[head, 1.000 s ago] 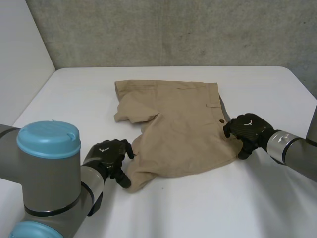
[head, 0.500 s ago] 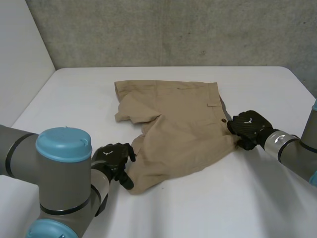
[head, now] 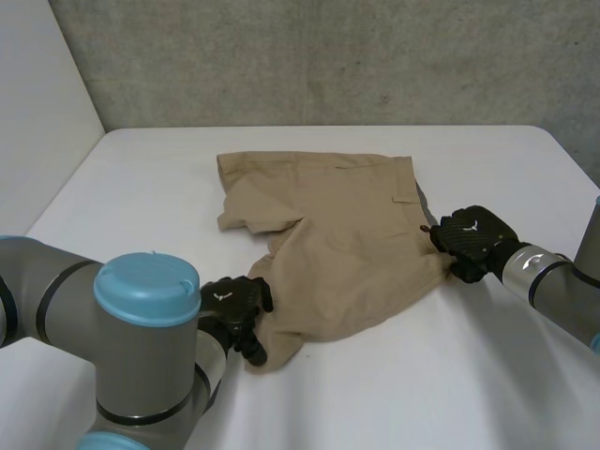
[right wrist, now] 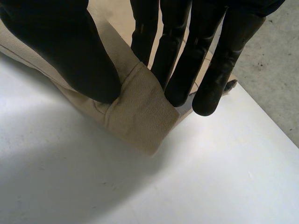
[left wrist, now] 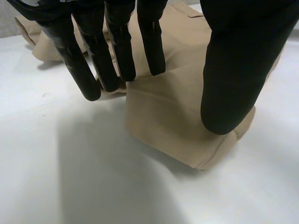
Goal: Fold the shorts.
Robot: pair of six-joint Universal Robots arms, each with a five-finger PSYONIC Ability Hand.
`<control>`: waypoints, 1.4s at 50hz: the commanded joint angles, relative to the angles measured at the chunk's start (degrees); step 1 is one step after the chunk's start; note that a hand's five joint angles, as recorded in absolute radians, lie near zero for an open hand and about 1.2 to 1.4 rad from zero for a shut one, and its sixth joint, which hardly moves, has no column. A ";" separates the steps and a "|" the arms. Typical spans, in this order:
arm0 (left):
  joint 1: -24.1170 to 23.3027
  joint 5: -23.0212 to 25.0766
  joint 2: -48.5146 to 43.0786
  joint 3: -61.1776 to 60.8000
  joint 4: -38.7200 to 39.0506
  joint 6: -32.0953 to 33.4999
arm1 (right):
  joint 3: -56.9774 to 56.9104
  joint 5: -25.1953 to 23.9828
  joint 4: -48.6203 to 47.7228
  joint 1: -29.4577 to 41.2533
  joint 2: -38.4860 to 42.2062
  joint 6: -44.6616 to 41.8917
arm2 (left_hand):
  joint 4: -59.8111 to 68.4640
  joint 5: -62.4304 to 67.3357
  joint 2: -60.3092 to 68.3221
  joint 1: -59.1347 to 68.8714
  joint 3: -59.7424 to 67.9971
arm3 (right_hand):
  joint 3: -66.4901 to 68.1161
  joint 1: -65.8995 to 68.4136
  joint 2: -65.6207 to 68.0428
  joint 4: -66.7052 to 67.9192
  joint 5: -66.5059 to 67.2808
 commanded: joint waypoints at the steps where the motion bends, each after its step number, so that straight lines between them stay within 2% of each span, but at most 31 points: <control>1: -1.34 -0.17 0.07 -0.45 0.16 0.13 | 0.37 0.00 -0.09 -0.03 -0.08 0.01 | 17.75 18.17 17.90 17.85 18.09 | 12.99 28.67 12.62 11.93 14.79; 4: -1.61 0.01 -0.19 -0.27 1.04 0.13 | 0.46 0.35 0.00 -0.03 -0.25 0.01 | 34.59 35.01 34.75 34.69 34.93 | 12.99 28.67 12.62 11.93 14.79; 5: -1.61 -0.43 -0.71 0.17 1.57 0.21 | 0.55 0.61 0.09 -0.03 -0.34 0.01 | 46.81 47.23 46.96 46.91 47.15 | 12.99 28.67 12.62 11.93 14.79; 6: -1.52 -0.87 -0.89 0.26 1.92 0.56 | 0.55 0.88 0.18 -0.03 -0.52 0.01 | 47.57 47.99 47.73 47.67 47.91 | 12.99 28.67 12.62 11.93 14.79; 12: -0.90 -3.51 1.21 -0.27 2.28 3.19 | 2.65 4.39 3.24 -0.12 -4.81 -0.68 | 47.58 48.00 47.74 47.68 47.92 | 12.99 28.67 12.62 11.93 14.79; 21: -0.11 -3.25 15.70 -4.31 1.40 23.91 | 6.17 6.68 11.95 0.49 -14.13 -1.22 | 47.58 48.00 47.74 47.68 47.92 | 12.99 28.67 12.62 11.93 14.79; 24: -0.20 -3.16 18.96 -6.06 1.40 29.72 | 7.93 7.12 14.76 0.84 -18.00 -1.48 | 47.58 48.00 47.74 47.68 47.92 | 12.99 28.67 12.62 11.93 14.79; 28: -0.02 -3.33 20.81 -8.00 0.87 34.21 | 9.95 7.82 19.59 1.46 -21.60 -2.36 | 47.58 48.00 47.74 47.68 47.92 | 12.99 28.67 12.62 11.93 14.79; 30: -0.11 -3.42 21.60 -8.97 0.08 35.37 | 11.00 8.26 22.40 1.64 -23.45 -3.58 | 47.58 48.00 47.74 47.68 47.92 | 12.99 28.67 12.62 11.93 14.79; 35: -0.64 -3.33 26.87 -11.69 -6.23 36.34 | 15.83 9.93 34.60 0.85 -30.73 -14.28 | 47.58 48.00 47.74 47.68 47.92 | 12.99 28.67 12.62 11.93 14.79; 39: -3.18 -2.98 31.70 -11.96 -16.25 35.90 | 19.26 9.94 42.34 0.76 -36.18 -21.32 | 47.58 48.00 47.74 47.68 47.92 | 12.99 28.67 12.62 11.93 14.79; 40: -4.75 -2.29 33.45 -11.52 -19.75 35.64 | 19.62 9.67 43.50 0.76 -36.98 -22.21 | 47.58 48.00 47.74 47.68 47.92 | 12.99 28.67 12.62 11.93 14.79; 44: -7.05 0.26 37.50 -10.99 -25.57 35.46 | 19.71 9.23 46.93 0.67 -40.68 -24.42 | 47.58 48.00 47.74 47.68 47.92 | 12.99 28.67 12.62 11.93 14.79; 47: -6.97 1.67 37.95 -10.73 -25.59 35.90 | 18.92 8.97 46.68 0.32 -41.04 -24.59 | 47.58 48.00 47.74 47.68 47.92 | 12.99 28.67 12.62 11.93 14.79; 53: -3.46 3.17 32.25 -9.50 -19.62 37.21 | 17.60 8.88 42.99 -0.39 -38.85 -24.07 | 47.58 48.00 47.74 47.68 47.92 | 12.99 28.67 12.62 11.93 14.79; 56: 0.41 3.26 25.67 -6.96 -11.98 39.67 | 14.36 9.32 35.89 0.49 -30.43 -20.92 | 47.58 48.00 47.74 47.68 47.92 | 12.99 28.67 12.62 11.93 14.79; 61: 4.10 3.52 14.08 -0.12 1.18 43.18 | 8.03 10.90 29.02 1.72 -23.38 -12.39 | 47.58 48.00 47.74 47.68 47.92 | 12.99 28.67 12.62 11.93 14.79; 64: 4.37 3.52 9.06 4.72 6.57 44.95 | 3.47 13.78 23.85 4.35 -18.39 -8.96 | 47.58 48.00 47.74 47.68 47.92 | 12.99 28.67 12.62 11.93 14.79; 67: 4.63 3.61 0.10 13.07 12.20 47.49 | -0.32 16.95 18.65 6.81 -14.07 -7.90 | 47.58 48.00 47.74 47.68 47.92 | 12.99 28.67 12.62 11.93 14.79; 68: 4.63 3.61 -4.54 17.61 14.03 48.46 | -2.50 19.84 14.98 8.21 -11.44 -7.81 | 47.58 48.00 47.74 47.68 47.92 | 12.99 28.67 12.62 11.93 14.79; 70: 4.72 3.70 -8.87 22.03 15.37 49.34 | -4.63 22.23 11.36 9.02 -8.88 -7.81 | 47.58 48.00 47.74 47.68 47.92 | 12.99 28.67 12.62 11.93 14.79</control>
